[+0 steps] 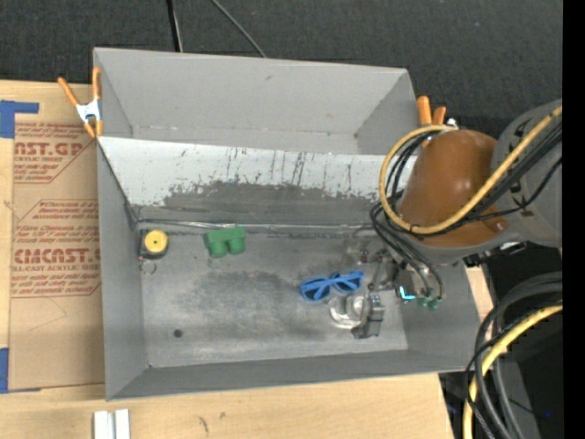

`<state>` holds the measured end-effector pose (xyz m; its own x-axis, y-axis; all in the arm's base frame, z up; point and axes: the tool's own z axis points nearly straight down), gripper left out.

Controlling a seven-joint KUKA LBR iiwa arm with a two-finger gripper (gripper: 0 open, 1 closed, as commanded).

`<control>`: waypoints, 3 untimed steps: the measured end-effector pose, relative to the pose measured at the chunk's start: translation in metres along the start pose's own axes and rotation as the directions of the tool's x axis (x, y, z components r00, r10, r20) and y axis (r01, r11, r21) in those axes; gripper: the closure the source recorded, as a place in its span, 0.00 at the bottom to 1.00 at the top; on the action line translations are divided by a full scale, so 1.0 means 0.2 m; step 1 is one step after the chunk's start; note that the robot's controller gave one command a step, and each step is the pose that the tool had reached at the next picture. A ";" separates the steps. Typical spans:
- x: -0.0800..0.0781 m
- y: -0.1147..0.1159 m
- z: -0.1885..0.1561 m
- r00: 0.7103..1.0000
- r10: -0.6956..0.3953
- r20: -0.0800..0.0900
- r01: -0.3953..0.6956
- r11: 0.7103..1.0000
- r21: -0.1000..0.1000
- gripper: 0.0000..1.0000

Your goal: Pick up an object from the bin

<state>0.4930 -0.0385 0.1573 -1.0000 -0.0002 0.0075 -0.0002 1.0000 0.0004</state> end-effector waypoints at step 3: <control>-0.34 -0.50 0.27 0.864 -0.504 0.013 0.504 0.864 -0.006 1.00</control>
Offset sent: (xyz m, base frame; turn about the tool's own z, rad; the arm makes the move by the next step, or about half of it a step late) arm 0.0566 -0.0309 -0.0873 0.0479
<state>0.5605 -0.1394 0.1026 -0.8638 -0.5038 -0.0067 -0.5039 0.8637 0.0097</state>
